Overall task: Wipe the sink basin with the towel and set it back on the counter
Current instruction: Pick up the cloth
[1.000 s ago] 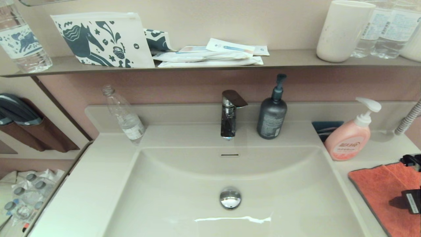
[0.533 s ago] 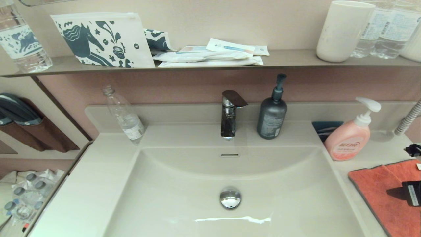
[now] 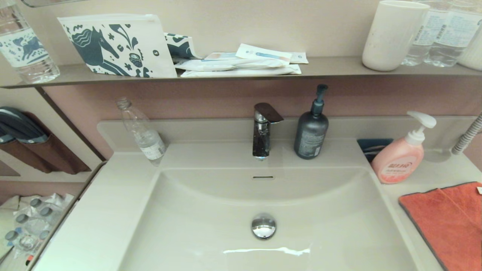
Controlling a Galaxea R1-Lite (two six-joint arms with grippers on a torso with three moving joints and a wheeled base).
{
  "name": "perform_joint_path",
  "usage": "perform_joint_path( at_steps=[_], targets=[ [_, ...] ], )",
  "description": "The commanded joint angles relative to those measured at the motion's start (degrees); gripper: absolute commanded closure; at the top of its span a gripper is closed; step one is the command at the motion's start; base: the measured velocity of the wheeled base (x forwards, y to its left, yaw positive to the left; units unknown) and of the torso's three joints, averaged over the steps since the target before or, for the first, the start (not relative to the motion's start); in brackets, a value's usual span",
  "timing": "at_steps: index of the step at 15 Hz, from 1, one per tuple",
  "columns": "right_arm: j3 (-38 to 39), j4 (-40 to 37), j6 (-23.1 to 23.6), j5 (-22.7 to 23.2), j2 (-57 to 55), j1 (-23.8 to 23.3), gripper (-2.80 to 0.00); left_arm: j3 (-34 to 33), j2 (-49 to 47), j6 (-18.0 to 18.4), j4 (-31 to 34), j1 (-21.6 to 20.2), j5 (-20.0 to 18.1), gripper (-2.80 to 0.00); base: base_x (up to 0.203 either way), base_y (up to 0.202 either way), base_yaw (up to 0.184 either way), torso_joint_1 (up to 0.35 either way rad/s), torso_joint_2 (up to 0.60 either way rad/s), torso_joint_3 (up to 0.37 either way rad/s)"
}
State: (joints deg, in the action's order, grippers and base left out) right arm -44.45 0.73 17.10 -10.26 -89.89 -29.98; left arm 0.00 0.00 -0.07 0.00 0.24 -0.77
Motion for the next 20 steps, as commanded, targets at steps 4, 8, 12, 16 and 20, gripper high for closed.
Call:
perform_joint_path(
  at_steps=[4,8,12,16,20],
  targets=[
    [-0.49,6.57,1.26,0.36,-13.21,-8.16,0.00,0.00,-0.01,-0.01,0.00,-0.01,-0.02,0.00,0.000,0.000,0.000,0.000,0.00,0.000],
    [0.86,7.84,1.21,3.17,-14.98,-9.31,0.00,0.00,-0.08,-0.01,-0.01,0.02,-0.02,0.00,0.000,0.000,0.000,0.000,0.00,0.000],
    [4.94,7.50,0.89,9.49,-12.98,-9.22,0.00,0.00,-0.06,-0.01,0.00,0.02,-0.02,0.00,0.000,0.000,0.000,0.000,0.00,0.000],
    [7.02,3.37,0.33,18.91,-7.44,-9.19,0.00,0.00,-0.08,-0.01,0.00,-0.03,-0.02,0.00,0.000,0.000,0.000,0.000,0.00,0.000],
    [7.10,-3.29,0.06,25.83,-3.22,-8.50,0.00,0.00,-0.04,-0.01,0.00,0.02,-0.02,0.00,0.000,0.000,0.000,0.000,0.00,0.000]
  ],
)
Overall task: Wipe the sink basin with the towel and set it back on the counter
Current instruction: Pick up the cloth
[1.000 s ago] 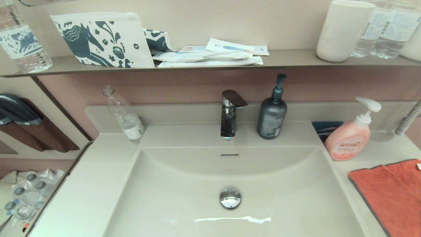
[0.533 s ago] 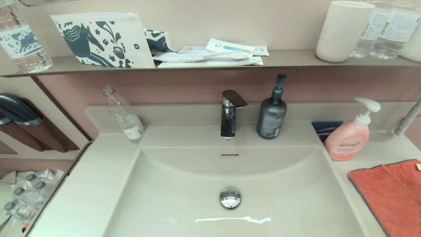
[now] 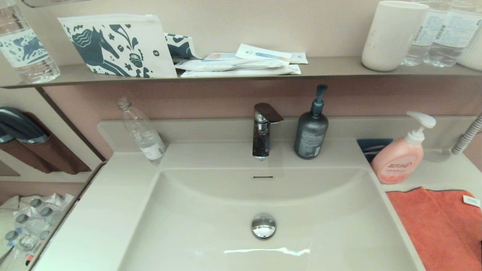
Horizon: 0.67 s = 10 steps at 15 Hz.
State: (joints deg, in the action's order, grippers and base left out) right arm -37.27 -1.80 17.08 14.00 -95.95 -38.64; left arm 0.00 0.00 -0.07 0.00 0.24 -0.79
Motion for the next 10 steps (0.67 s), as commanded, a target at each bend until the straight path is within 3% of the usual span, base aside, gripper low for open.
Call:
perform_joint_path(
  at_steps=[1,5,10],
  targets=[
    [-0.08,-1.98,0.08,2.41,3.48,0.59,0.00,0.00,-0.09,-0.01,0.00,0.02,0.00,0.00,0.000,0.000,0.000,0.000,0.00,0.000],
    [0.02,-2.51,-4.07,2.61,4.23,4.73,0.00,0.00,-0.06,-0.01,0.00,0.00,0.00,0.00,0.000,0.000,0.000,0.000,0.00,0.000],
    [-1.21,-2.57,-4.32,2.11,7.29,4.14,0.00,0.00,-0.06,-0.01,0.00,0.02,0.00,0.00,0.000,0.000,0.000,0.000,0.00,0.000]
  ],
)
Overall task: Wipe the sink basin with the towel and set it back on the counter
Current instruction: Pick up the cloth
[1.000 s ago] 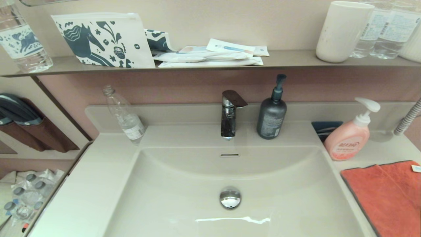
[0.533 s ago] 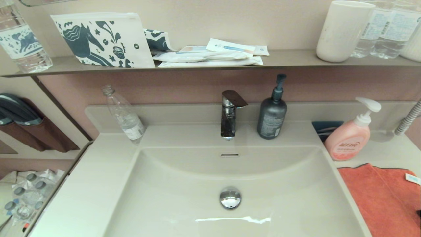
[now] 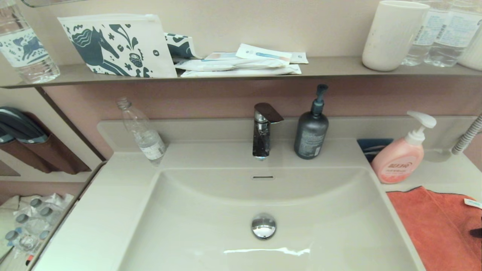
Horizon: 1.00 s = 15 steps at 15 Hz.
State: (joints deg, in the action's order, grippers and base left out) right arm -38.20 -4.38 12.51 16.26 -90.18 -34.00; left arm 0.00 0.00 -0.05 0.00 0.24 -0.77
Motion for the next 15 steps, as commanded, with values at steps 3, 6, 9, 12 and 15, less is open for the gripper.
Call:
perform_joint_path(
  at_steps=[3,6,9,12,15],
  targets=[
    [-1.52,-0.17,1.46,-0.75,1.76,-2.92,0.00,0.00,-0.08,-0.04,0.00,0.00,-0.02,0.00,0.000,0.000,0.000,0.000,0.00,0.000],
    [-1.49,-1.06,-0.27,-0.61,2.56,-2.39,0.00,0.00,-0.08,-0.04,0.00,0.01,-0.02,0.00,0.000,0.000,0.000,0.000,0.00,0.000],
    [-1.53,-3.97,-5.13,-0.61,2.97,1.39,0.00,0.00,-0.07,-0.04,0.00,0.02,-0.02,0.00,0.000,0.000,0.000,0.000,0.00,0.000],
    [-1.49,-6.00,-9.53,-0.61,3.61,5.24,-2.80,0.00,-0.08,-0.04,0.00,0.02,-0.02,0.00,0.000,0.000,0.000,0.000,0.00,0.000],
    [-1.53,-6.17,-11.36,-0.61,3.61,8.04,-2.80,0.00,-0.08,-0.04,0.00,-0.01,-0.02,0.00,0.000,0.000,0.000,0.000,0.00,0.000]
  ],
)
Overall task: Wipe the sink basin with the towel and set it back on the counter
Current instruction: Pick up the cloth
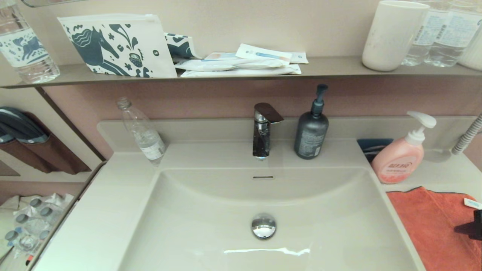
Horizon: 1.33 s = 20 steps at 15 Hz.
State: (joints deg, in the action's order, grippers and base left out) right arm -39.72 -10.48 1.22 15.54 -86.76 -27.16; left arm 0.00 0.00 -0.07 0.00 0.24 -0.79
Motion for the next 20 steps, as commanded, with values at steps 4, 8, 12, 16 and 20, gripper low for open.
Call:
perform_joint_path(
  at_steps=[4,8,12,16,20],
  targets=[
    [-0.62,-0.23,0.08,-0.07,0.01,1.49,-2.80,0.00,-0.09,-0.01,-0.02,-0.04,0.01,0.00,0.000,0.000,0.000,0.000,0.00,0.000],
    [-1.06,0.24,2.38,-2.77,-1.93,1.45,-2.80,0.00,-0.08,-0.01,0.00,-0.07,0.00,0.00,0.000,0.000,0.000,0.000,0.00,0.000],
    [-0.57,0.53,2.15,-2.53,-3.88,3.28,-2.80,0.00,-0.09,-0.01,0.00,0.02,0.00,0.00,0.000,0.000,0.000,0.000,0.00,0.000],
    [-0.41,0.64,1.86,-2.54,-4.03,5.21,-2.80,0.00,-0.09,-0.01,0.00,0.02,0.00,0.00,0.000,0.000,0.000,0.000,0.00,0.000],
    [-0.27,1.73,1.95,-2.97,-5.58,5.45,-2.80,0.00,-0.09,-0.01,-0.06,0.02,0.00,0.00,0.000,0.000,0.000,0.000,0.00,0.000]
  ],
)
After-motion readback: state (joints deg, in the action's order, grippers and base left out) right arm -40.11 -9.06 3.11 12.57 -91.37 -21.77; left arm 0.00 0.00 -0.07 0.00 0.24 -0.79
